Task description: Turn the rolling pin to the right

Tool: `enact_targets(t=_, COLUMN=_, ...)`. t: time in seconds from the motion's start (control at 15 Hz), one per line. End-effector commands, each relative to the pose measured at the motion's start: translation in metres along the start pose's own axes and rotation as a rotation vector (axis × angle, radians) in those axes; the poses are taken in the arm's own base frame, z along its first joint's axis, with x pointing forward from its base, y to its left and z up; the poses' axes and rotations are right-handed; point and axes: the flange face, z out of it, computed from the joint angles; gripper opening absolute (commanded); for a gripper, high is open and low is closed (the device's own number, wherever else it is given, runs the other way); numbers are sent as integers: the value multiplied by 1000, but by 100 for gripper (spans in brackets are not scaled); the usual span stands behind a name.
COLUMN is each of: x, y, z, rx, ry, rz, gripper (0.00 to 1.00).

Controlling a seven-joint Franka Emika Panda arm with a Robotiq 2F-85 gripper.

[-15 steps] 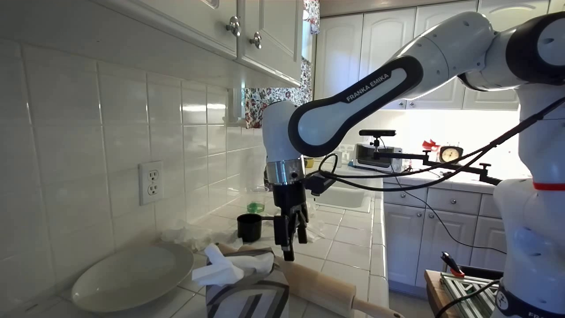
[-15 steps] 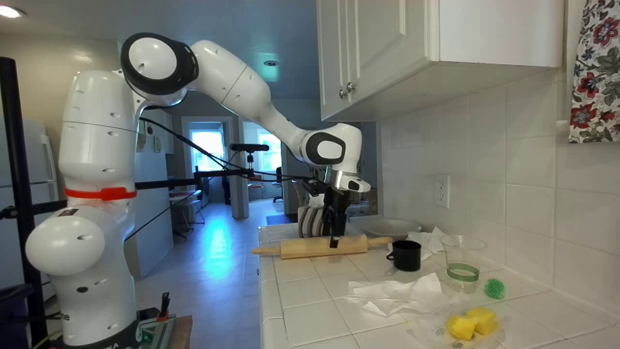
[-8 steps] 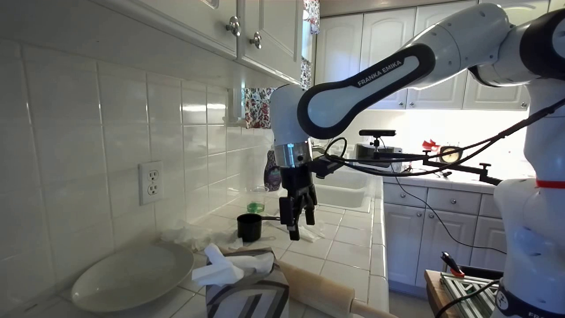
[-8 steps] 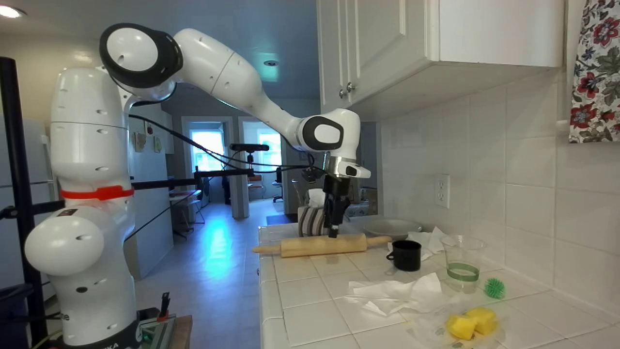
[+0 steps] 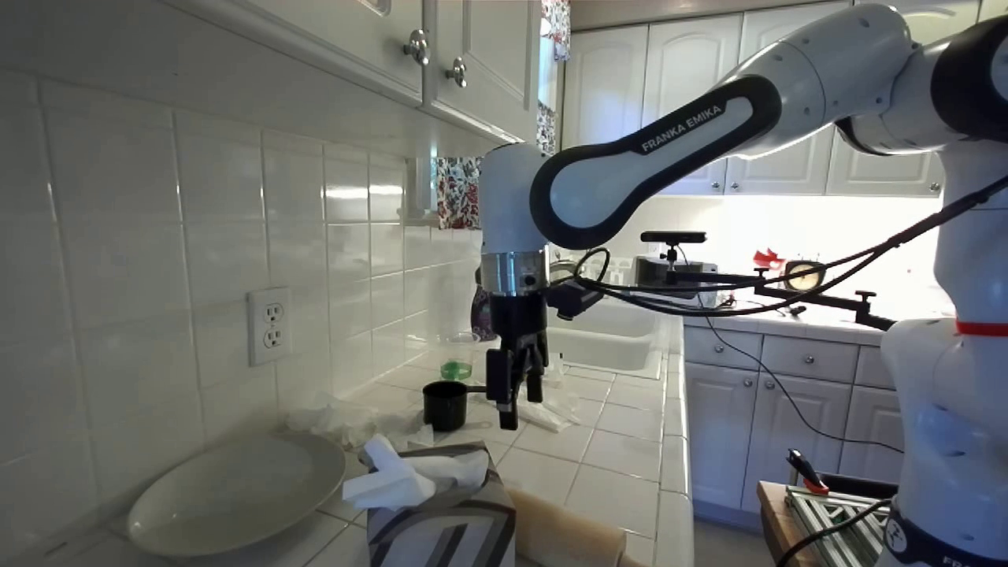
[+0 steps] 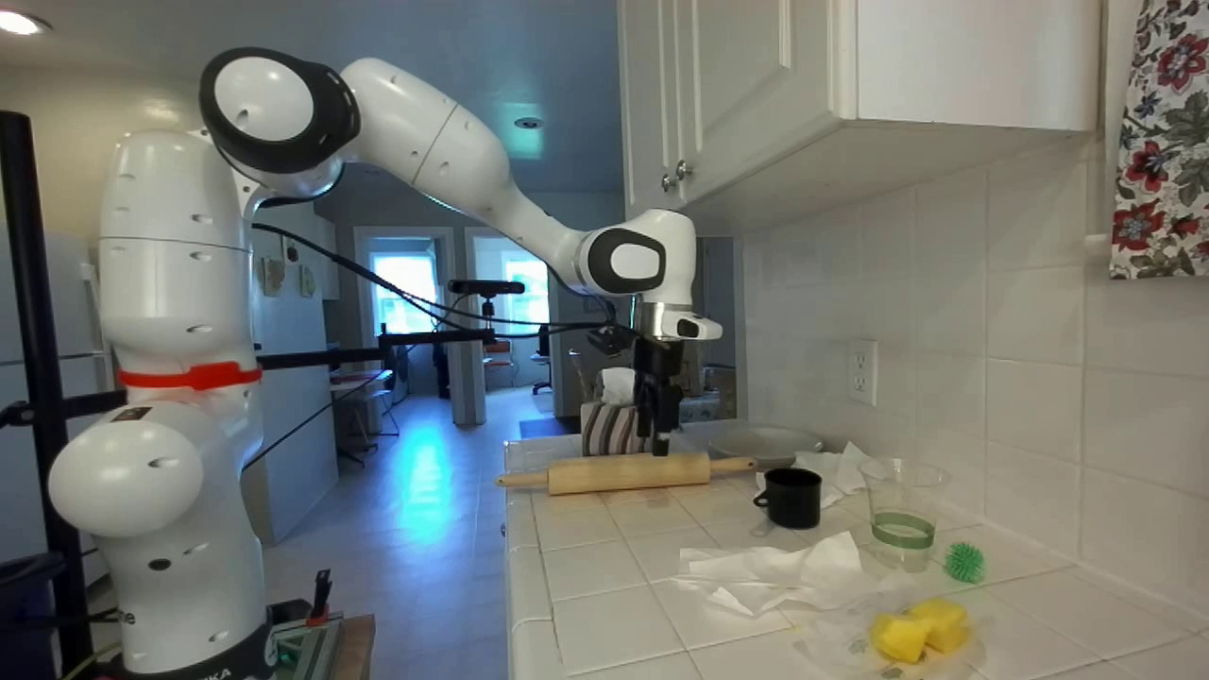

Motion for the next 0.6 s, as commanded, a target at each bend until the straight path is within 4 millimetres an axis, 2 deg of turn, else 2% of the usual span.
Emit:
enact_targets(t=0.0, x=17, y=-5, z=10, rx=2, ry=3, rz=-74, gripper=100)
enact_targets(t=0.53, x=48, y=-23, z=23, rx=11, ry=17, rz=-183, gripper=100)
